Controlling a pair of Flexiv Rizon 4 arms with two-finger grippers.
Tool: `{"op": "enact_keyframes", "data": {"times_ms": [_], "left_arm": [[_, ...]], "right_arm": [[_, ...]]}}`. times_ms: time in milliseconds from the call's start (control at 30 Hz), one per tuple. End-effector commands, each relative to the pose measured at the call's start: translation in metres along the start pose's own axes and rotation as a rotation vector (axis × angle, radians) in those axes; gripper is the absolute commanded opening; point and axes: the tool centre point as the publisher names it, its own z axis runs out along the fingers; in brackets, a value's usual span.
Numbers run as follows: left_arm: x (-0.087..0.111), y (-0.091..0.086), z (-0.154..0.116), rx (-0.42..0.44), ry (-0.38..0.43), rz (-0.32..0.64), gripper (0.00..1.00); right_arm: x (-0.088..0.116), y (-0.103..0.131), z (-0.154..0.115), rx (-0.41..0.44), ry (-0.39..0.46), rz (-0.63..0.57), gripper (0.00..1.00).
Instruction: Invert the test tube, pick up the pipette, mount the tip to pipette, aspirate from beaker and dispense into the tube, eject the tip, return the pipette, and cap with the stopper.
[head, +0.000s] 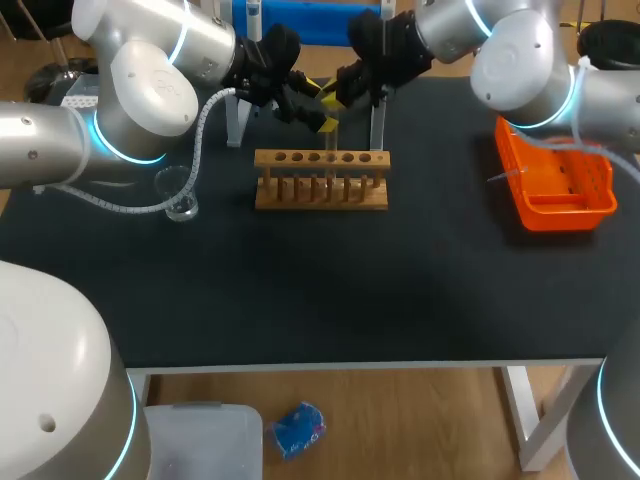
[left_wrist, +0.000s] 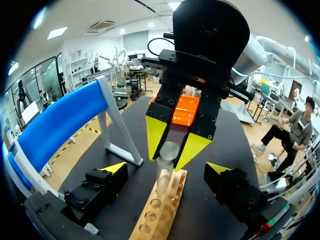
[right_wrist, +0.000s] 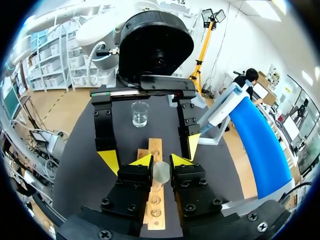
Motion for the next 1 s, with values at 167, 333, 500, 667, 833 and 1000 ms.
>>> {"op": "enact_keyframes", "data": {"times_ms": [167,333,500,667,833,1000], "left_arm": [[0.000,0.000,0.000,0.000,-0.001,0.000,1.00],[0.000,0.000,0.000,0.000,-0.001,0.000,1.00],[0.000,0.000,0.000,0.000,-0.001,0.000,1.00],[0.000,0.000,0.000,0.000,-0.001,0.000,1.00],[0.000,0.000,0.000,0.000,-0.001,0.000,1.00],[0.000,0.000,0.000,0.000,-0.001,0.000,1.00]], "right_arm": [[0.002,-0.004,0.005,0.007,0.003,0.011,0.00],[0.003,-0.007,0.008,0.004,0.004,0.018,0.00],[0.004,-0.010,0.011,0.007,0.002,0.021,0.00],[0.006,-0.013,0.013,0.015,0.002,0.026,0.00],[0.008,-0.016,0.016,0.018,0.003,0.032,0.00],[0.010,-0.020,0.019,0.023,0.008,0.038,0.00]]}}
